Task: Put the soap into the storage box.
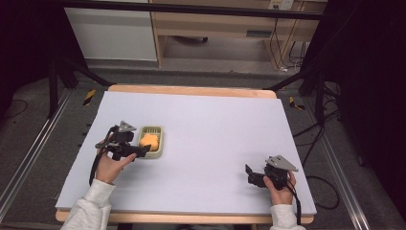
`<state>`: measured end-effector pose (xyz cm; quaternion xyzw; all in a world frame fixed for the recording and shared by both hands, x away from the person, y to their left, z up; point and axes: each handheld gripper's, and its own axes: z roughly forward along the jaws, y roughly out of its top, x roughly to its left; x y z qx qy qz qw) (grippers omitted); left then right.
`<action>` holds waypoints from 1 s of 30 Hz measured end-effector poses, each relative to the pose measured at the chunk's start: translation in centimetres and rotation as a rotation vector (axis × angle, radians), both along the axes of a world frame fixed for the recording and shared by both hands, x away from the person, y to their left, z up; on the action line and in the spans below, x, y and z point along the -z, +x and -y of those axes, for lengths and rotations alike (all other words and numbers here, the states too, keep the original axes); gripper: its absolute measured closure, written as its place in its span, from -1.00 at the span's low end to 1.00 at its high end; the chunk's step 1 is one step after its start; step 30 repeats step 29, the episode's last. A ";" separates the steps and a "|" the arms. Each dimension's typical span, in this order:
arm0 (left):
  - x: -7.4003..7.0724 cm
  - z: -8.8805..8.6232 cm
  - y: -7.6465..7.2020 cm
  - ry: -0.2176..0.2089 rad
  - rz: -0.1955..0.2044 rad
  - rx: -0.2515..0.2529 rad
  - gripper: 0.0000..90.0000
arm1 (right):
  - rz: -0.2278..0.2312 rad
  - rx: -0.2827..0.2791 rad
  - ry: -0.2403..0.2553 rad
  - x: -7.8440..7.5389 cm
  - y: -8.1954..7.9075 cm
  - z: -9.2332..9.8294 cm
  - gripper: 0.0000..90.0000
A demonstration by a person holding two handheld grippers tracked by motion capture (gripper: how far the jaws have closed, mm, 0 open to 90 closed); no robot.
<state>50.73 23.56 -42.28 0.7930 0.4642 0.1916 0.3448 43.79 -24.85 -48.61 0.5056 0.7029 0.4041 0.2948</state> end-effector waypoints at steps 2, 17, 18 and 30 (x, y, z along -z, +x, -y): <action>0.0 -0.6 -0.4 -0.015 0.011 -0.007 -0.56 | -0.002 0.001 0.003 0.0 0.0 0.0 -0.93; 1.9 -4.4 -3.2 -0.030 0.055 -0.091 -0.55 | -0.007 0.006 0.012 0.0 0.0 0.1 -0.93; 2.1 -4.6 -3.2 -0.032 0.057 -0.100 -0.55 | -0.006 0.005 0.010 0.0 0.0 0.1 -0.93; 3.9 -6.3 -4.4 -0.006 0.039 -0.162 -0.50 | -0.012 0.009 0.007 0.0 0.1 0.1 -0.94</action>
